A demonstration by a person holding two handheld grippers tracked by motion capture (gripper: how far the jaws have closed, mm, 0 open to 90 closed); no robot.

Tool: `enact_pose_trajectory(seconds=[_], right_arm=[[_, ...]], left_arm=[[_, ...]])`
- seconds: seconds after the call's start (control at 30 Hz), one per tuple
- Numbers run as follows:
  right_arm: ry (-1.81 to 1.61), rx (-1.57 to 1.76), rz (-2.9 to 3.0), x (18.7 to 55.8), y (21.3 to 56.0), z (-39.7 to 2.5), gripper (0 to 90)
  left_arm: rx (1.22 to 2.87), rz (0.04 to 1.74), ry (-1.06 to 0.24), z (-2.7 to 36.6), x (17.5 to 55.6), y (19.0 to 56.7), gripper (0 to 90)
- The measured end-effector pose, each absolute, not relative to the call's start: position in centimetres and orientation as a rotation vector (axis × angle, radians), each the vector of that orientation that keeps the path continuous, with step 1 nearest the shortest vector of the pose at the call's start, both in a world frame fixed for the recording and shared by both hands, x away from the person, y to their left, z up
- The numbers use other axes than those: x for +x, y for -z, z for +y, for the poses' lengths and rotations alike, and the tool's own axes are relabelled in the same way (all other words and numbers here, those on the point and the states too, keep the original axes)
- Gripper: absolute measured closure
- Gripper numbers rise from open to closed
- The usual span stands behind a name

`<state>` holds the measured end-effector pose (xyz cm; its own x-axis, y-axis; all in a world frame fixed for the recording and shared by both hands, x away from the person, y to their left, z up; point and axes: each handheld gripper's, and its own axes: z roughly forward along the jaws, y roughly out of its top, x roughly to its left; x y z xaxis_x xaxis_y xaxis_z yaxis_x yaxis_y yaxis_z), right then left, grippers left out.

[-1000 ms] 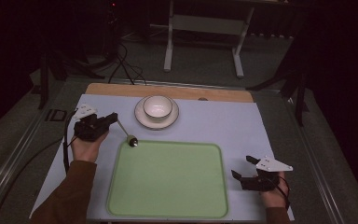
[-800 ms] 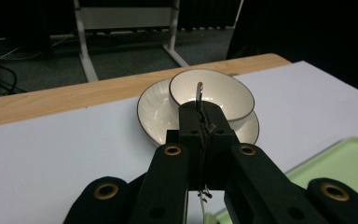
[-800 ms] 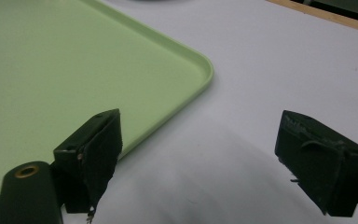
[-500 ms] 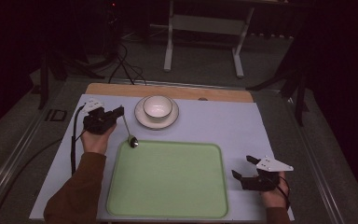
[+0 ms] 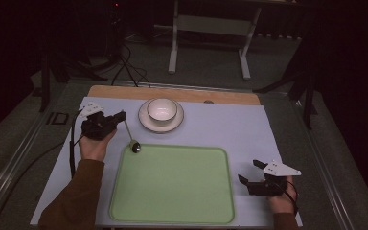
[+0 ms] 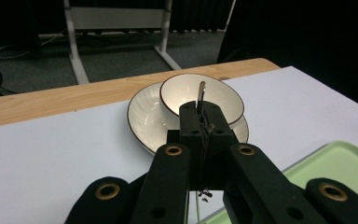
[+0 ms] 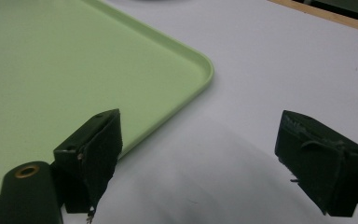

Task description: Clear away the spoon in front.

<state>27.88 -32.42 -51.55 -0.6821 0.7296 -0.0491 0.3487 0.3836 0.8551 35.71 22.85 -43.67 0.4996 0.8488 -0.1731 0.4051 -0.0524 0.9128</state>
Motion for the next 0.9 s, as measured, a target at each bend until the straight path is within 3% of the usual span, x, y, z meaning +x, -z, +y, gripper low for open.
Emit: enact_pose_trajectory(seconds=[0.9], right_arm=[[-1.222, 0.931, 2.232, 27.9, 51.6, -32.4, 14.6]], left_arm=[[1.740, 1.066, -0.449, 23.6, 33.0, 43.1, 89.1]])
